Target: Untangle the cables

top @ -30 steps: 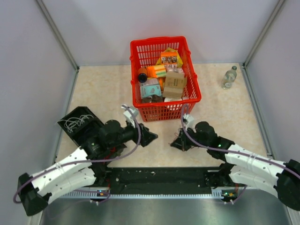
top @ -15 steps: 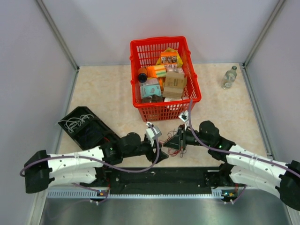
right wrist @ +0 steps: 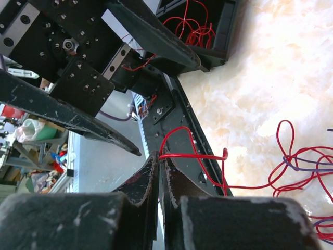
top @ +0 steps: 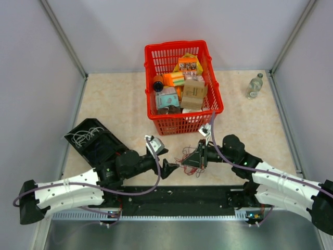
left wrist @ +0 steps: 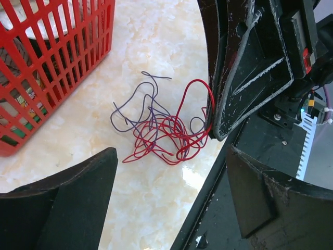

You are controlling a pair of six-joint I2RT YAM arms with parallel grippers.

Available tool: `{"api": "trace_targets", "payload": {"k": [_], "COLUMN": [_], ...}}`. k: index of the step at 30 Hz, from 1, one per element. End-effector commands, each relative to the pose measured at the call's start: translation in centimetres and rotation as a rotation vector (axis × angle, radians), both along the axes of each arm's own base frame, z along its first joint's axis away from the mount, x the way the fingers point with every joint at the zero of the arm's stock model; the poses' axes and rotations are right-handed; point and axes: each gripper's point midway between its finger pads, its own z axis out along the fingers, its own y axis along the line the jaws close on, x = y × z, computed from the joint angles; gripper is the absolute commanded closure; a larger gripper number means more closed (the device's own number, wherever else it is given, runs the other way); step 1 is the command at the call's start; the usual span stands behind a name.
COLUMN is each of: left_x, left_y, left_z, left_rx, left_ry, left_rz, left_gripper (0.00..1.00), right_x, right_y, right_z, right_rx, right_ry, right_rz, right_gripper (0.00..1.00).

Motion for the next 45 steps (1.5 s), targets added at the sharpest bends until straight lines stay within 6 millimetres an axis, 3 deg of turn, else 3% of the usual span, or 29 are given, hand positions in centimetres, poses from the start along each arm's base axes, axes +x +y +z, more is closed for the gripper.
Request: {"api": "trace_targets", "payload": {"k": [1, 6, 12, 16, 17, 18, 19, 20, 21, 22, 24, 25, 26, 29, 31, 35, 36, 38, 41, 43, 45], "left_x": [-0.5, -1.1, 1.2, 1.0, 0.3, 0.1, 0.2, 0.4, 0.6, 1.3, 2.0, 2.1, 2.2, 1.9, 1.4, 0.3, 0.3, -0.3, -0.7, -1.0, -1.1], "left_y": [-0.8, -2.0, -2.8, -4.0, -4.5, -4.7, -4.7, -4.5, -4.1, -3.4, -2.5, -2.0, -1.7, -1.7, -2.1, -3.0, -3.0, -3.2, -3.5, -3.7, -4.0], "left_z": [0.7, -0.2, 1.9, 2.8, 2.8, 2.5, 2.1, 1.7, 1.3, 1.0, 1.5, 2.4, 3.4, 6.8, 9.2, 13.3, 13.9, 15.3, 16.8, 17.7, 18.5], "left_rx": [-0.022, 0.034, -0.027, -0.03, -0.023, -0.002, 0.026, 0.053, 0.082, 0.102, 0.109, 0.087, 0.062, -0.021, -0.072, -0.144, -0.152, -0.183, -0.226, -0.242, -0.255], "left_ry": [-0.057, -0.044, -0.162, -0.189, -0.184, -0.177, -0.164, -0.157, -0.15, -0.153, -0.163, -0.169, -0.173, -0.181, -0.181, -0.196, -0.197, -0.2, -0.21, -0.216, -0.222], "left_rz": [-0.062, -0.131, -0.055, -0.107, -0.157, -0.173, -0.169, -0.16, -0.144, -0.099, -0.042, -0.017, -0.002, 0.001, -0.023, -0.095, -0.092, -0.125, -0.15, -0.166, -0.176], "left_gripper": [0.12, 0.18, 0.26, 0.31, 0.43, 0.67, 0.82, 0.92, 0.94, 0.97, 1.0, 1.0, 1.0, 1.0, 1.0, 1.0, 1.0, 1.0, 1.0, 1.0, 1.0], "right_x": [-0.4, -1.0, -2.0, -2.2, -2.2, -2.1, -1.7, -1.0, 0.5, 2.2, 4.9, 5.6, 6.1, 6.7, 6.8, 7.9, 7.8, 7.6, 6.0, 4.3, 3.0], "right_y": [0.4, 0.6, 0.8, 0.9, 0.9, 0.9, 0.9, 0.7, 0.2, -0.7, -3.5, -5.0, -6.1, -8.4, -8.9, -10.4, -9.8, -7.1, -3.1, -1.6, -1.1], "right_z": [2.3, 3.5, 3.7, 3.7, 3.7, 3.8, 3.6, 3.3, 2.0, 0.8, -1.8, -2.9, -3.5, -4.5, -4.9, -7.6, -8.1, -6.9, -3.5, -1.5, -0.8], "right_rx": [0.071, 0.119, 0.136, 0.135, 0.132, 0.133, 0.12, 0.096, 0.035, -0.029, -0.16, -0.218, -0.254, -0.324, -0.327, -0.322, -0.313, -0.217, -0.034, 0.063, 0.096], "right_ry": [-0.042, -0.04, -0.027, -0.02, -0.019, -0.023, -0.018, -0.016, -0.002, 0.007, 0.01, 0.008, -0.01, -0.058, -0.056, 0.173, 0.215, 0.215, 0.131, 0.007, -0.079], "right_rz": [0.036, 0.066, 0.137, 0.155, 0.152, 0.144, 0.12, 0.067, -0.031, -0.156, -0.379, -0.461, -0.511, -0.598, -0.625, -0.824, -0.809, -0.7, -0.451, -0.284, -0.191], "right_gripper": [1.0, 1.0, 1.0, 1.0, 1.0, 1.0, 1.0, 1.0, 1.0, 0.94, 0.67, 0.49, 0.37, 0.22, 0.19, 0.13, 0.12, 0.12, 0.12, 0.12, 0.12]}}
